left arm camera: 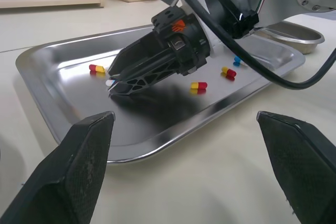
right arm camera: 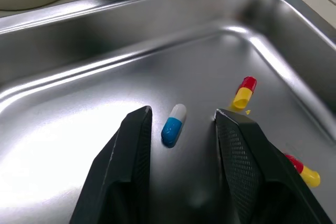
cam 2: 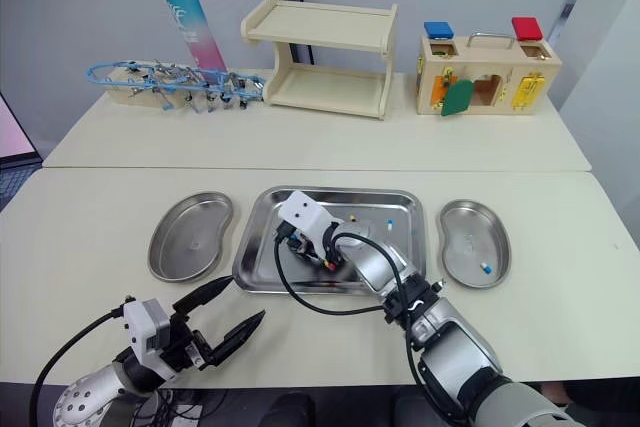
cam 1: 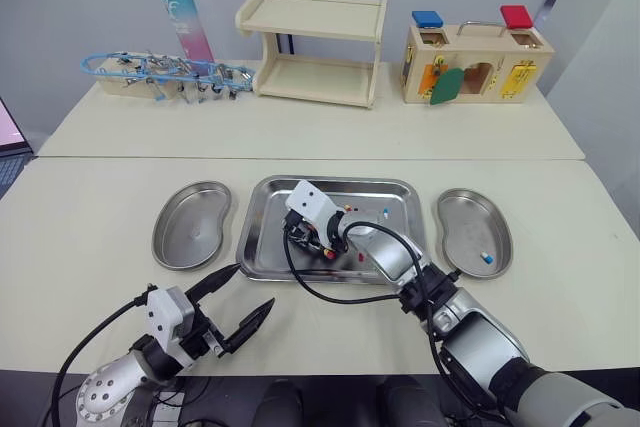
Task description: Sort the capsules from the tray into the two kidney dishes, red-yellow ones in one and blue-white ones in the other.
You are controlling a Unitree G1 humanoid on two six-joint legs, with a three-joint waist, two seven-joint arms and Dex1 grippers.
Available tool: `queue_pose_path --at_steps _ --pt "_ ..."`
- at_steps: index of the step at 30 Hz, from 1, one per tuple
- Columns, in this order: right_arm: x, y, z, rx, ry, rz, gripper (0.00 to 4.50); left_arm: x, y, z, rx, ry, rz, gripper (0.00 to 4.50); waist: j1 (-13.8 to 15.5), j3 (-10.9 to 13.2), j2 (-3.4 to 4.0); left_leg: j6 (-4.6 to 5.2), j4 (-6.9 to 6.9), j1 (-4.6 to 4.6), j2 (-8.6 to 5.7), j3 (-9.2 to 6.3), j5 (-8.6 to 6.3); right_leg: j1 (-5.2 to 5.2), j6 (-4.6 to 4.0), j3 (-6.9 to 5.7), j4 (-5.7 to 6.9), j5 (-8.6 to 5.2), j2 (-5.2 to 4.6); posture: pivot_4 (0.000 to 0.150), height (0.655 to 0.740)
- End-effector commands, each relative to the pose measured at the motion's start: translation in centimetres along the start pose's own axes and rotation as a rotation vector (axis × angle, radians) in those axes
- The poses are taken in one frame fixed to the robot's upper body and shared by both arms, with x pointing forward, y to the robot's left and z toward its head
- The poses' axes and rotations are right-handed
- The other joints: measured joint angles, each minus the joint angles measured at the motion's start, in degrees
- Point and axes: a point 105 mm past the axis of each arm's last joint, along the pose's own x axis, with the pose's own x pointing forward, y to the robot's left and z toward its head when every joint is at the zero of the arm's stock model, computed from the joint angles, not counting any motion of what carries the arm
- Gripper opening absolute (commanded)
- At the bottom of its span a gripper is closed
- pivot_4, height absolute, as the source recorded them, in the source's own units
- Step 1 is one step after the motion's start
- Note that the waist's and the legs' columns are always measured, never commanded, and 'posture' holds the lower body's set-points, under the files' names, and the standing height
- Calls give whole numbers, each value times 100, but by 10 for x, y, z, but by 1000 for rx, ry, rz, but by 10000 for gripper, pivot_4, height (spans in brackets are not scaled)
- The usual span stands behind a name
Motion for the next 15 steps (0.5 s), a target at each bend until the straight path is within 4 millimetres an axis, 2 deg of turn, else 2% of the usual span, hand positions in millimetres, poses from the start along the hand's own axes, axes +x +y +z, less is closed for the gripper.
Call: queue_pose_path --at_steps 1,5,6,9,11,15 --pt "1 1 10 -53 -29 12 12533 4 -3 10 24 -18 -21 45000 -2 0 0 0 0 0 0 0 0 0 0 0 0 0 0 1500 7400" --pt "-1 6 11 -74 -43 38 1368 5 -2 11 25 -16 -21 45000 -5 0 0 0 -1 0 0 0 0 -1 0 0 0 0 0 1500 7400" --pt "-2 8 13 -70 -54 46 229 4 -2 11 24 -15 -22 45000 -6 0 0 0 -1 1 0 0 0 -1 0 0 0 0 0 1500 7400" --pt "-10 8 20 -71 -97 62 229 3 -2 10 26 -8 -37 45000 -5 1 1 0 -2 -1 0 0 0 -2 0 0 -1 0 0 1500 7400" --pt "-22 5 23 -79 -127 73 229 2 -3 9 30 0 -63 45000 8 1 1 0 -2 -3 0 0 0 -3 0 0 -1 0 0 1500 7400" --pt "-63 -8 22 -72 -176 68 229 2 -13 8 32 12 -164 45000 33 1 2 0 -1 -6 0 -1 0 -2 0 -1 -3 0 -1 1500 7400"
